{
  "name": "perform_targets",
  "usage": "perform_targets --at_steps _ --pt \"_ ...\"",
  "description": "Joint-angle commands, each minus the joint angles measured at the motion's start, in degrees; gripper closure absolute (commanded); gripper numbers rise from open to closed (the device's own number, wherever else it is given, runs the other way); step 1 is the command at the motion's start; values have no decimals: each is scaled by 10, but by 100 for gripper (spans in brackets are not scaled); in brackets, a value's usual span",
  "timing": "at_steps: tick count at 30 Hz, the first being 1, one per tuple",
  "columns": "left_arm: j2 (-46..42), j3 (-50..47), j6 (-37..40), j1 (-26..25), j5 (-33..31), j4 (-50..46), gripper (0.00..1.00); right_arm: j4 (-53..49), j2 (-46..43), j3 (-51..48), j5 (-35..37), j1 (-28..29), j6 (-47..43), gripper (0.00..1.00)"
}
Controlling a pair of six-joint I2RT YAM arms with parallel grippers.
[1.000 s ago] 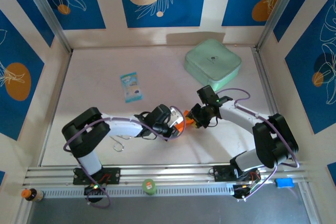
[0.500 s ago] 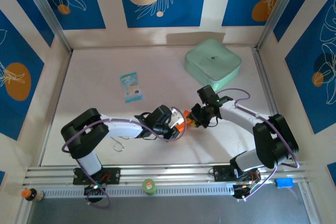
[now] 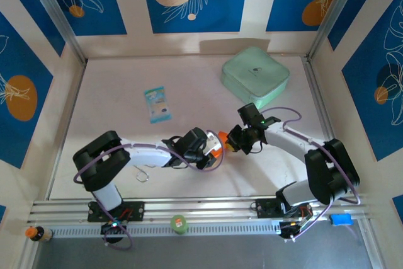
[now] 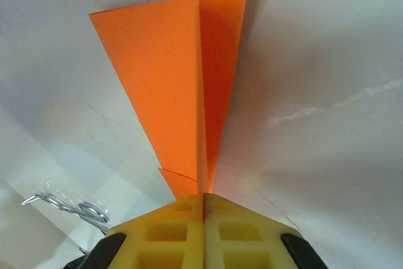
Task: Fold a paper plane with a square sheet of paper (pick it up from the middle)
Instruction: Fold the wing for the fifth time at the center of the table.
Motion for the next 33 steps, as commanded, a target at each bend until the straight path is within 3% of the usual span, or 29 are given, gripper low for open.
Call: perform_targets --at_steps 1,7,16,22,33 --pt "-19 -3 18 -11 -27 -5 78 0 -17 -10 -14 -3 6 95" --pt "-25 -4 50 -34 -81 -13 64 9 -26 -16 -19 -6 14 96" --pt "-15 6 70 -64 -161 -31 59 13 -34 -22 -22 -7 20 96" --pt "-7 10 72 -68 -181 -40 61 15 -36 -21 -24 -8 19 96" --pt "-13 4 74 -68 -172 -29 75 15 -35 -22 -24 -8 19 96"
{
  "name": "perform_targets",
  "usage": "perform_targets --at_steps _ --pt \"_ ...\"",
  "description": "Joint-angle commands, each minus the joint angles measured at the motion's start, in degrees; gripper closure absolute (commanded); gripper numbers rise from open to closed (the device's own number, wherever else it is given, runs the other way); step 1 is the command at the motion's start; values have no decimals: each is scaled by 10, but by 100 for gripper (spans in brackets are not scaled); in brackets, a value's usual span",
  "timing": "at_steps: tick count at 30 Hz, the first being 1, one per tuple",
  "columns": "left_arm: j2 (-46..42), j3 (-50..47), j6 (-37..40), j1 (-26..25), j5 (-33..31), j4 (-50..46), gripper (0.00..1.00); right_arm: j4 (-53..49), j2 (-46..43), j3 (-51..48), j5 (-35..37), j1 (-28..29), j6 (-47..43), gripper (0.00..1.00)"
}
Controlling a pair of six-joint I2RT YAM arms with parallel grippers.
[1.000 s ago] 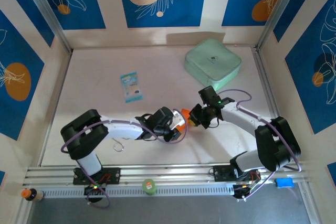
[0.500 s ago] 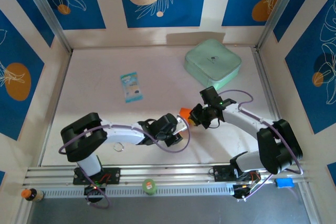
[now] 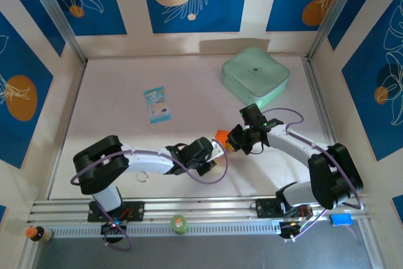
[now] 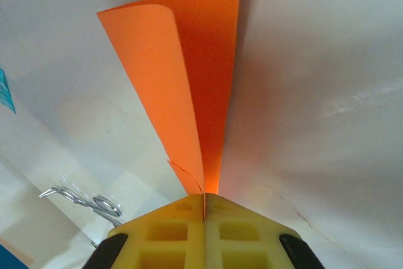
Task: Fold a paper plane with a square sheet of paper (pick it up from the middle)
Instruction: Fold the wing for the fifth time at the center of the table.
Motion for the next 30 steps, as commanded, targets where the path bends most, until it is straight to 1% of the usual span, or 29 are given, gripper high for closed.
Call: perform_targets --at_steps 1,7,11,13,16,18,20,23,26,30 --pt "-2 5 4 -5 -5 -1 76 -6 -12 -6 -16 -4 8 96" --pt "1 5 -7 -5 -2 1 84 -6 -11 -7 -16 -3 7 96" --pt "6 7 -14 -5 8 1 85 -8 -11 -6 -15 -3 4 94" --pt "12 11 -18 -4 18 -3 85 -10 -11 -6 -14 -4 2 91" --pt "21 23 -25 -4 28 -19 81 -11 -12 -4 -12 -4 -6 91" --pt "22 28 -26 -4 29 -25 77 -7 -11 -7 -14 -4 -6 95" --pt "19 29 -25 -4 30 -23 75 -2 -11 -8 -16 -3 -4 98" --pt "11 23 -25 -3 31 -12 74 -2 -9 -10 -16 -3 -3 99" --pt "7 17 -26 -3 28 -3 76 -2 -9 -10 -16 -4 -2 99" --pt "9 17 -25 -3 26 -7 85 -3 -9 -10 -16 -4 -2 99"
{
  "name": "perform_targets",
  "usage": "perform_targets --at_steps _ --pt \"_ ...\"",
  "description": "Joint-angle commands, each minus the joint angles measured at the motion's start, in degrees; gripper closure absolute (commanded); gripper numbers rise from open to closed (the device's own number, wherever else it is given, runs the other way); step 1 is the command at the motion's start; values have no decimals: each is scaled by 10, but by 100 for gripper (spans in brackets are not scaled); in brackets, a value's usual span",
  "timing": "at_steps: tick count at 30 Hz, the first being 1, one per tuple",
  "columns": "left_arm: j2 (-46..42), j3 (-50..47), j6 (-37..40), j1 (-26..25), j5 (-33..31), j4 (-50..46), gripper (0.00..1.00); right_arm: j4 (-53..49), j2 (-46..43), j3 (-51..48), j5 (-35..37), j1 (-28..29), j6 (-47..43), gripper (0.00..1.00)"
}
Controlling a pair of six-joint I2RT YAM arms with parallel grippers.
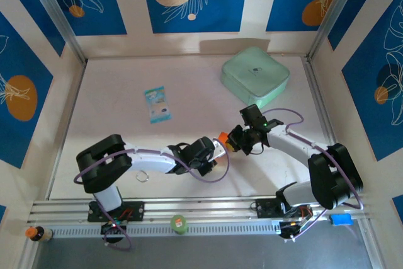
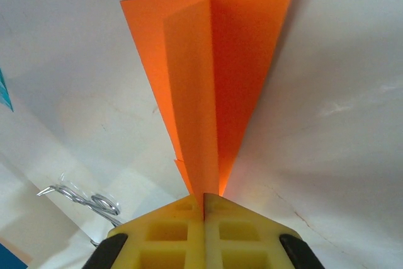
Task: Fold a paper plane with a square sheet of paper (pick it up from the middle)
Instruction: Fold the wing for the fifth time at the center of the table.
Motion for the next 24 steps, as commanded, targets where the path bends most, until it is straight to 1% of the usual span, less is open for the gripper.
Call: perform_targets --at_steps 1,4,7,11,14,16,19,24 --pt "-6 4 2 -3 11 1 87 -5 -9 -6 -11 -4 0 99" --pt "-4 4 1 -3 12 0 92 -5 -10 -7 -12 -4 -1 97" --pt "0 11 -2 -2 18 -11 96 -4 -15 -5 -9 -3 -9 91" --pt "16 34 -16 8 39 -49 98 -29 -34 2 16 -3 -34 79" --pt "25 52 -33 21 66 -76 99 -55 -61 4 53 -4 -59 67" --pt "31 61 -49 29 83 -89 99 -73 -82 3 76 -6 -76 61" --pt "44 79 -63 37 113 -111 99 -83 -109 -6 83 -18 -101 58" --pt "71 116 -94 42 127 -158 99 -63 -142 -26 65 -32 -127 57"
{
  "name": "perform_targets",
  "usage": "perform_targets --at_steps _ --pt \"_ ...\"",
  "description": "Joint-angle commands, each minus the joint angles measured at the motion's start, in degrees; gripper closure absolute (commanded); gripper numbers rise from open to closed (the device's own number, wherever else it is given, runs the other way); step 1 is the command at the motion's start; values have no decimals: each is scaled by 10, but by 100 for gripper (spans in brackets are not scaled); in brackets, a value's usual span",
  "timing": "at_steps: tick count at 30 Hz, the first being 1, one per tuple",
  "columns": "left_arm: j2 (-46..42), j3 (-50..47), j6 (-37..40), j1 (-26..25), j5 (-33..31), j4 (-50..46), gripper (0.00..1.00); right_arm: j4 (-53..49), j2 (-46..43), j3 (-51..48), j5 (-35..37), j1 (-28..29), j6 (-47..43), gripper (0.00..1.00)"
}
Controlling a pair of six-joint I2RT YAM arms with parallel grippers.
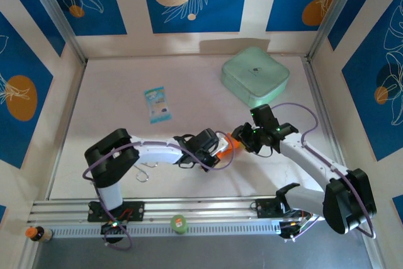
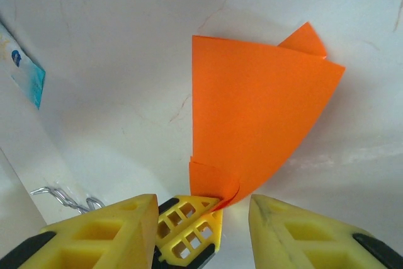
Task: Fold a paper plane with a square sheet of paper (pick it up from the middle)
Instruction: Fold the wing for the fifth time at the center of the table.
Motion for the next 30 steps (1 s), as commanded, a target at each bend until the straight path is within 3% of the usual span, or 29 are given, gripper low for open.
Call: perform_targets --at_steps 1,22,30 --pt "22 31 -34 6 33 -56 99 -9 -15 -14 -5 -10 -35 57" --pt "53 51 -113 29 129 -45 99 4 -70 -66 -53 -38 -33 65" --pt "62 29 -149 63 227 19 100 92 -78 -104 -71 -6 -81 73"
